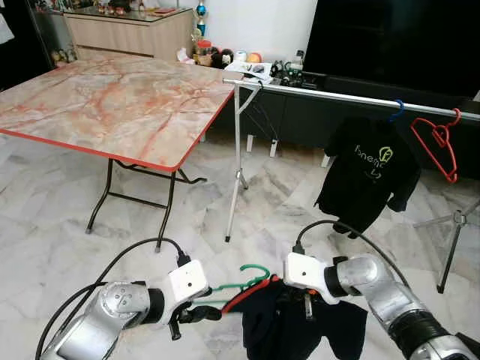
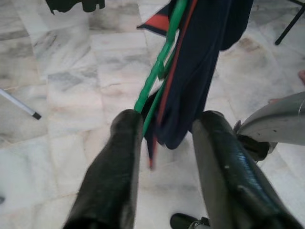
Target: Hang hanger
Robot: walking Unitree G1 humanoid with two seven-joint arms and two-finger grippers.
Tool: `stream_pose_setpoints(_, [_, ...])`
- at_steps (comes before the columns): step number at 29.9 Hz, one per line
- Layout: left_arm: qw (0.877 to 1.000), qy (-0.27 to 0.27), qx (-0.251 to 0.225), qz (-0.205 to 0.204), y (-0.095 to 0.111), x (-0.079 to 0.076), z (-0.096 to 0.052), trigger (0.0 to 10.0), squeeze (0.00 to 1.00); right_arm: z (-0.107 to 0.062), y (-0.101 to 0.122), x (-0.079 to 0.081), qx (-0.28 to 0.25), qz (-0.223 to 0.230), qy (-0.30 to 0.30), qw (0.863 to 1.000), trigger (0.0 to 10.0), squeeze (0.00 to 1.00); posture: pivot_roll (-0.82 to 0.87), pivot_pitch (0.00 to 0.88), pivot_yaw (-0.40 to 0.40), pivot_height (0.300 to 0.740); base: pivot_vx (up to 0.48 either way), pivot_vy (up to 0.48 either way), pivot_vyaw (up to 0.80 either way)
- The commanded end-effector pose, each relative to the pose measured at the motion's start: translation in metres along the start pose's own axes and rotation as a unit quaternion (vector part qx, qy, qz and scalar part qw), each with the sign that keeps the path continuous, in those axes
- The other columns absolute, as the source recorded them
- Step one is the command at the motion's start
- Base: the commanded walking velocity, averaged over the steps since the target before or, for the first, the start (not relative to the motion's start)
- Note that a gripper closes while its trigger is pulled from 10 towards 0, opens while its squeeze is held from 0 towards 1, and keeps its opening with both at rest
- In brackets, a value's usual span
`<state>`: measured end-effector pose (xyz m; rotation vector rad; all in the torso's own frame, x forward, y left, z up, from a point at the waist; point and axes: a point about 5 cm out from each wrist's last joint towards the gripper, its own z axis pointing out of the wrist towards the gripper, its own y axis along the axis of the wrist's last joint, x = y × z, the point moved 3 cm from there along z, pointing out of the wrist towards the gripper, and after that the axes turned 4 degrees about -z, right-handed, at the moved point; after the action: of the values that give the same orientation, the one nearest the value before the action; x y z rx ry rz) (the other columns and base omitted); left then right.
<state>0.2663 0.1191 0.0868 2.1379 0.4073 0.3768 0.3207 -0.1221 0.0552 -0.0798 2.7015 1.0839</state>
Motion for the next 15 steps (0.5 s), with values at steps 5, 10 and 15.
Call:
stream_pose_setpoints(5, [0.999,-0.031,-0.017,0.013,0.011,-0.009,0.002,10.0,1.00,0.003,0.002,-0.003,0.017,-0.023,0.011,1.000,10.0,0.00,0.15,0.000,-0.081,0.740,0.000,0.000,0.00])
stream_pose_setpoints(10, [0.999,-0.031,0.007,0.036,0.004,-0.013,0.011,10.0,1.00,0.009,0.013,0.000,-0.006,-0.030,0.024,0.999,10.0,0.00,0.15,0.000,-0.078,0.740,0.000,0.000,0.00])
stream_pose_setpoints(15, [0.997,-0.011,0.041,0.066,-0.005,-0.007,0.015,10.0,0.00,0.009,0.014,0.000,-0.006,-0.039,0.027,0.999,10.0,0.00,0.15,0.000,-0.075,0.740,0.000,0.000,0.00])
